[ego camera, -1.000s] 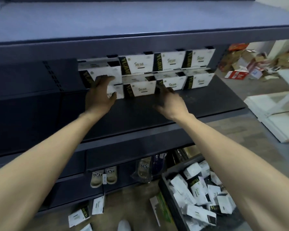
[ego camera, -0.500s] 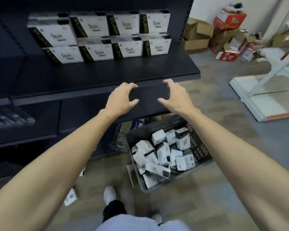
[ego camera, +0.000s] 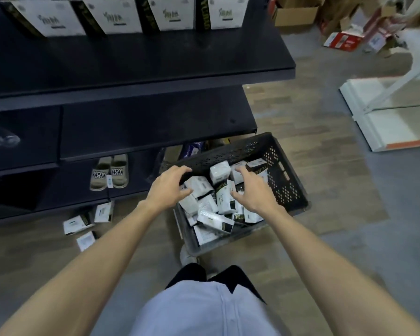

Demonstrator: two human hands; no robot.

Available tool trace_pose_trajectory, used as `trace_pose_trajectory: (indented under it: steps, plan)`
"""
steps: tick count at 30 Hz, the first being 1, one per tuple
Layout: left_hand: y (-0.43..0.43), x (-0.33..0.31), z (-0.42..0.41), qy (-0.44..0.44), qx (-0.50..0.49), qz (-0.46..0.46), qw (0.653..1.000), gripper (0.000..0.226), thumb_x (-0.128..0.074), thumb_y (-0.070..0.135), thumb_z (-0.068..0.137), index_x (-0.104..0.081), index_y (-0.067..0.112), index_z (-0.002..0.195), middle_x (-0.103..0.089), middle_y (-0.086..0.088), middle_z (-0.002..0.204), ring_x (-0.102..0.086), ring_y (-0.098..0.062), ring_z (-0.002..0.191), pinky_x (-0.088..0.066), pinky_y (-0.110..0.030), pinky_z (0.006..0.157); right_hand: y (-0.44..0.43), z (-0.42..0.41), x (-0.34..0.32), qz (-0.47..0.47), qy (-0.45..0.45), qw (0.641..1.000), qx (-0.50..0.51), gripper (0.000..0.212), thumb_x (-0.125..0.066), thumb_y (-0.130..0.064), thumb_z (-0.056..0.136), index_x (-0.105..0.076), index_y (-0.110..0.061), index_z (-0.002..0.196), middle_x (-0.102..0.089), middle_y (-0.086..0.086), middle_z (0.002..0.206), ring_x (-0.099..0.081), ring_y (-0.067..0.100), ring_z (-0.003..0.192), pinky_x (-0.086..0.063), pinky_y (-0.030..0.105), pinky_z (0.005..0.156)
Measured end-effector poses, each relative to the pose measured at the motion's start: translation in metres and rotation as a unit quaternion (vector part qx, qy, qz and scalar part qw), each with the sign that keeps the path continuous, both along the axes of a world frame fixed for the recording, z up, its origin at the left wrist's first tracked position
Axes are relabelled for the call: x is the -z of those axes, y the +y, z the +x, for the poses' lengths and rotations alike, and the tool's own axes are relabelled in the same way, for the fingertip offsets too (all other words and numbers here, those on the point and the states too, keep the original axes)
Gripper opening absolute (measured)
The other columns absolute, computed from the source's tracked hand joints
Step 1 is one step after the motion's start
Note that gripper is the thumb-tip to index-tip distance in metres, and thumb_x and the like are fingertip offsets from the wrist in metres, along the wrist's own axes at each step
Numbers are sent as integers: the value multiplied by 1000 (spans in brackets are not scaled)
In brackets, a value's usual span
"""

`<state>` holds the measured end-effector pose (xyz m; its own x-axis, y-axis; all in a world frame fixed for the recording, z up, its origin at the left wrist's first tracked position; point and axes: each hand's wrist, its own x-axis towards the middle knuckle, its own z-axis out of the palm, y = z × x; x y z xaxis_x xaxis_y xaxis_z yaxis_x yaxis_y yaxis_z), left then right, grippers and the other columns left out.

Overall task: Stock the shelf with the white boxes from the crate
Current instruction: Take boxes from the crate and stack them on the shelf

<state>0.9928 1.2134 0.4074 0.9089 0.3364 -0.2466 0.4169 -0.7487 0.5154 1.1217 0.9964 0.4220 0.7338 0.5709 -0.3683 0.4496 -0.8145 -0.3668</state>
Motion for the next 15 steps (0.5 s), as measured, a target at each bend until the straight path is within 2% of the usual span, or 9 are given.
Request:
trace_pose_trajectory:
  steps: [3,7,11,15]
  plan:
    - [-17,18,6,30,14,-12,999,56,-72,32,82,-50,27,133,-57,1,119,-57,-21,110,-49,-40,89,-5,4,9,-11,-1,1000,-3,69,-71,-35,89,-33,-23,146,-55,6,132,-56,27,116,-47,39,88]
    - [-48,50,9,92,33,-23,995,60,-71,29,82,-47,26,137,-55,-1,130,-54,-22,119,-48,-38,92,-13,14,29,-22,21,999,-17,70,-69,-33,90,-30,-24,147,-46,5,146,-53,30,122,-48,44,93]
    - [-75,79,9,144,26,-29,989,59,-76,31,78,-51,27,132,-56,-4,127,-57,-27,113,-50,-40,88,-23,24,67,-54,60,996,-45,71,-69,-33,89,-30,-24,148,-50,11,138,-53,33,120,-49,45,91]
    - [-99,110,6,174,-11,-53,983,55,-75,25,78,-55,28,128,-57,-4,125,-58,-28,111,-51,-43,88,-30,25,106,-48,110,990,-79,67,-68,-32,90,-33,-28,147,-50,11,139,-52,34,121,-48,44,90]
